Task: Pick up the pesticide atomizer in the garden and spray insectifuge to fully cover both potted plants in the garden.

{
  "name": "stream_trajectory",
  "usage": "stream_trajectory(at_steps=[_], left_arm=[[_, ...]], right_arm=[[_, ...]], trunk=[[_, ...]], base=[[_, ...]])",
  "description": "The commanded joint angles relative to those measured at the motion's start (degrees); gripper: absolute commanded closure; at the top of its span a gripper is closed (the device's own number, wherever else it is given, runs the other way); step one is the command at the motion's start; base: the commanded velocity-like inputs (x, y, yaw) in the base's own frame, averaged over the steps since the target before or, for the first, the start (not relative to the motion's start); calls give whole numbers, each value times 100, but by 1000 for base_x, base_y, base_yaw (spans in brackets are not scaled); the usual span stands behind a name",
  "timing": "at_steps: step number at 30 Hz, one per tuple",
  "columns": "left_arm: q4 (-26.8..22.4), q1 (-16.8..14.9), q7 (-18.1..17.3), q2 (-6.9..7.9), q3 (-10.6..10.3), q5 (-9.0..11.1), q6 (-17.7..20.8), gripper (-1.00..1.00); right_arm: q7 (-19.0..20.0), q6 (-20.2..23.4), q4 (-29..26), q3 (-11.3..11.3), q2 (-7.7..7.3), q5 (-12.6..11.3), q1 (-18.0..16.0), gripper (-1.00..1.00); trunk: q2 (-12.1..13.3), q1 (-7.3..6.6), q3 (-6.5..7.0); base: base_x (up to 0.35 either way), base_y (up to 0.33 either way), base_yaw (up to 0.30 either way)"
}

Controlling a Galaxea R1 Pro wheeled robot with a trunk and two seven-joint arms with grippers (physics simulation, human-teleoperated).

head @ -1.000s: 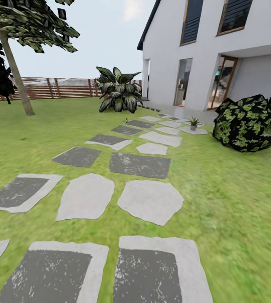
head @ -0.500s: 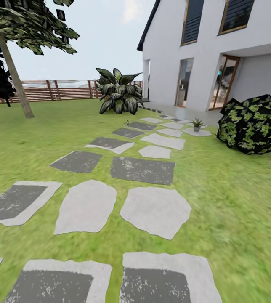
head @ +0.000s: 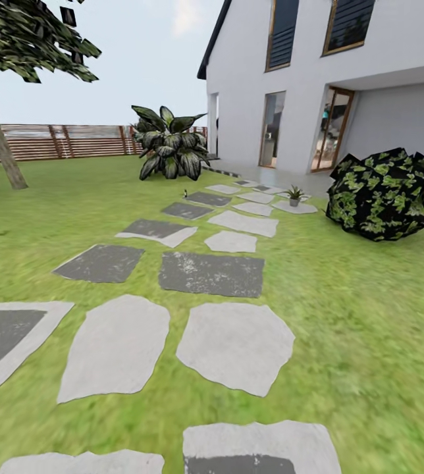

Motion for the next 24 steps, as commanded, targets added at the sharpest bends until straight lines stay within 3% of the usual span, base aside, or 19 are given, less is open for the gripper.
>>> stream_trajectory(at_steps=[1,7,24], left_arm=[[3,-2,-3,-1,18,-12,-19,-100],[3,-2,-3,-1,18,-12,-20,-100],[3,-2,-3,-1,18,-12,-27,-100]], right_arm=[[0,-18,4,-2,1,1,-4,-100],[3,-18,1,-1,1,5,-4,-100],[-5,-18,13,-1,1,10,-4,-100]], trunk=[[-2,3,-5],[-2,3,-5],[-2,3,-5]], base=[[337,1,-275],[337,0,-146],[337,0,-6]])
